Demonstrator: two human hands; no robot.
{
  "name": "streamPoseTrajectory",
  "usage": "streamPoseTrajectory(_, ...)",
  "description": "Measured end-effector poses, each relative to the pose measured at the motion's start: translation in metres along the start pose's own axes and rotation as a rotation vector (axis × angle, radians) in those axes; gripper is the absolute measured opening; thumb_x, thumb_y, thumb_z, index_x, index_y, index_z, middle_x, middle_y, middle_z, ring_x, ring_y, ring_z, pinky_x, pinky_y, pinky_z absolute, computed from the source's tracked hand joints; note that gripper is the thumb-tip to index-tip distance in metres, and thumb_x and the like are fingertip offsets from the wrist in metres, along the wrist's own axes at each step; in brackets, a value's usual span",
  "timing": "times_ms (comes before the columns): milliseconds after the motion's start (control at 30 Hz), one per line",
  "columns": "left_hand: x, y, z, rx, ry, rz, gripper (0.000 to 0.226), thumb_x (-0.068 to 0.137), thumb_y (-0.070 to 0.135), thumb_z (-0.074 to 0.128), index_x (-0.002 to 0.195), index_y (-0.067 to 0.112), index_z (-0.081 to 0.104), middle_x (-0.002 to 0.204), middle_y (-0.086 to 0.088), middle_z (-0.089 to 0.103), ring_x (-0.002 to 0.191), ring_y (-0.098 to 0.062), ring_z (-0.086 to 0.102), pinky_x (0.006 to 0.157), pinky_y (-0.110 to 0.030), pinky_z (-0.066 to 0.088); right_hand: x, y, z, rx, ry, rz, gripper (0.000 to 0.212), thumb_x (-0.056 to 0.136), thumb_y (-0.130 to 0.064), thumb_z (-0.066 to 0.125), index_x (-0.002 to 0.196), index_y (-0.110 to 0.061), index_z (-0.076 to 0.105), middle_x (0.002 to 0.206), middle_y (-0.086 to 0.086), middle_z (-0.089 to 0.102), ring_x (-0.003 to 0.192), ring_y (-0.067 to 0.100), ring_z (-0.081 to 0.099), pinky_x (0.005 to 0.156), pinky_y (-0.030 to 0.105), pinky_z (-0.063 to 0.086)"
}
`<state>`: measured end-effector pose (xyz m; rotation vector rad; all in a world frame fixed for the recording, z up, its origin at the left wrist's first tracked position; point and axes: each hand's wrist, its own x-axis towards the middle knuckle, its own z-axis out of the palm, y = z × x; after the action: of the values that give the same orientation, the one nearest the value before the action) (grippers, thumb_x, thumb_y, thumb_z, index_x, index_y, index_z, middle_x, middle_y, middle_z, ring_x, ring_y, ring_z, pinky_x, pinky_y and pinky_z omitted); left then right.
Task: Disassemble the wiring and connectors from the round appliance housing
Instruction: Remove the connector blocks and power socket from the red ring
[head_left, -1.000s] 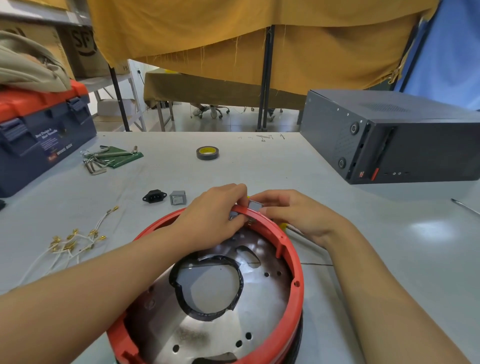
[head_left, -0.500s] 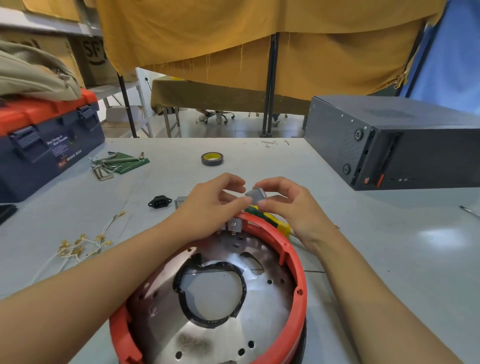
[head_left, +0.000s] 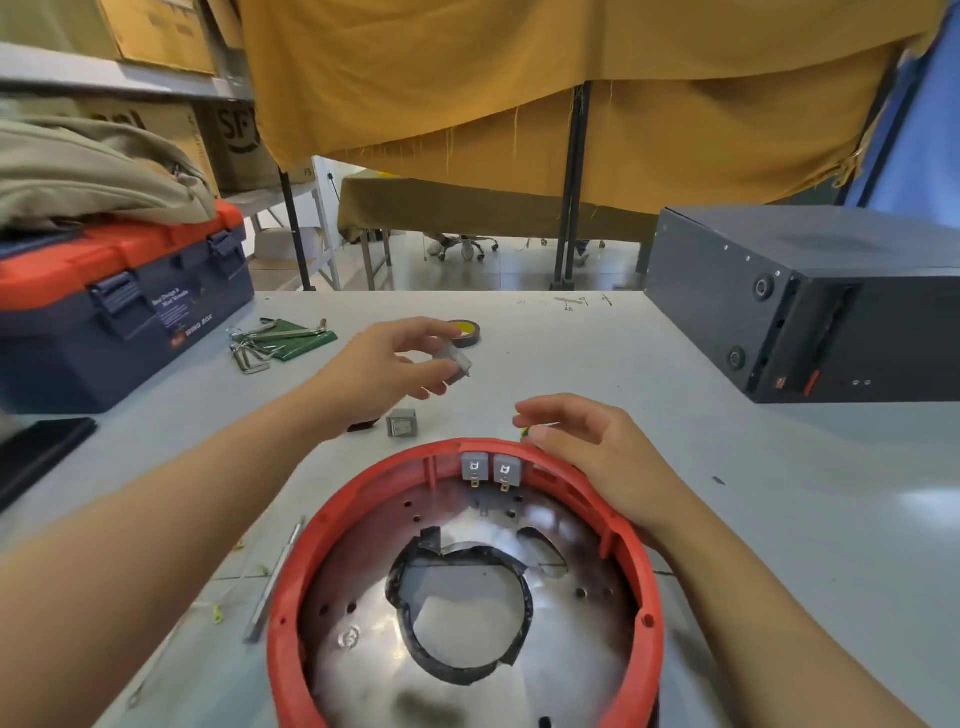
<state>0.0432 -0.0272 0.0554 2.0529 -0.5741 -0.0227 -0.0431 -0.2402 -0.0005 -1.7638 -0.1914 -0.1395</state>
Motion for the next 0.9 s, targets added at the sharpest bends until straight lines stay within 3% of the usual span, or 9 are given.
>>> streamPoseTrajectory(167, 0.004, -0.029, -0.017, 0.043, -0.073, -0.079, 0.030, 0.085, 0.010, 0.066, 0.110, 0.026, 0.063, 0.110, 0.005, 0.065, 0.078, -0.013, 0.068, 0.075, -0.021, 0.054, -0.001, -0.002, 0.001, -0.032, 0.008, 0.024, 0.017, 0.090, -0.016, 0.063, 0.103, -0.023, 0.071, 0.100, -0.005, 0.073, 0.096, 0.004, 0.067, 0.094, 0.028, 0.051)
streamPoseTrajectory(267, 0.013, -0.041, -0.017, 0.239, -0.122, -0.034, 0.033, 0.083, 0.010, 0.067, 0.110, 0.029, 0.062, 0.110, 0.009, 0.060, 0.054, 0.003, 0.054, 0.054, -0.010, 0.040, -0.001, -0.002, 0.001, -0.049, 0.009, 0.033, 0.016, 0.090, -0.016, 0.063, 0.103, -0.023, 0.070, 0.100, -0.004, 0.073, 0.095, 0.004, 0.067, 0.095, 0.030, 0.051)
streamPoseTrajectory(333, 0.020, -0.045, -0.012, 0.356, -0.161, 0.003, 0.035, 0.083, 0.012, 0.068, 0.113, 0.028, 0.062, 0.108, 0.008, 0.059, 0.054, 0.005, 0.053, 0.052, -0.008, 0.037, -0.002, -0.002, 0.001, -0.069, 0.010, 0.032, 0.016, 0.090, -0.017, 0.063, 0.102, -0.024, 0.070, 0.099, -0.004, 0.073, 0.094, 0.004, 0.067, 0.094, 0.031, 0.051)
streamPoseTrajectory(433, 0.026, -0.050, -0.001, 0.468, -0.238, 0.039, 0.035, 0.084, 0.011, 0.067, 0.115, 0.026, 0.062, 0.103, 0.010, 0.059, 0.076, -0.002, 0.060, 0.066, -0.013, 0.046, -0.001, -0.002, 0.000, -0.095, 0.006, 0.029, 0.016, 0.089, -0.018, 0.064, 0.102, -0.025, 0.070, 0.099, -0.003, 0.073, 0.096, 0.008, 0.067, 0.095, 0.032, 0.051)
streamPoseTrajectory(533, 0.031, -0.053, 0.009, 0.560, -0.272, 0.079, 0.035, 0.084, 0.003, 0.059, 0.113, 0.023, 0.062, 0.107, 0.004, 0.061, 0.083, -0.014, 0.061, 0.072, -0.026, 0.047, 0.000, -0.001, 0.000, -0.107, 0.005, 0.032, 0.016, 0.089, -0.018, 0.064, 0.102, -0.025, 0.070, 0.098, -0.002, 0.073, 0.096, 0.009, 0.067, 0.095, 0.034, 0.051)
streamPoseTrajectory(700, 0.039, -0.053, 0.016, 0.763, -0.344, 0.208, 0.044, 0.082, -0.008, 0.047, 0.113, 0.019, 0.062, 0.115, -0.003, 0.059, 0.098, -0.020, 0.054, 0.083, -0.026, 0.039, -0.001, -0.001, -0.001, -0.136, 0.003, 0.034, 0.015, 0.090, -0.020, 0.063, 0.102, -0.027, 0.070, 0.097, -0.003, 0.073, 0.095, 0.009, 0.067, 0.093, 0.032, 0.051)
streamPoseTrajectory(900, 0.045, -0.058, 0.016, 0.838, -0.456, 0.168, 0.048, 0.082, -0.007, 0.047, 0.119, 0.020, 0.063, 0.126, 0.000, 0.054, 0.115, -0.018, 0.049, 0.097, -0.026, 0.035, -0.001, -0.003, 0.000, -0.147, 0.009, 0.037, 0.016, 0.091, -0.019, 0.063, 0.103, -0.026, 0.070, 0.097, -0.002, 0.073, 0.095, 0.009, 0.067, 0.094, 0.032, 0.051)
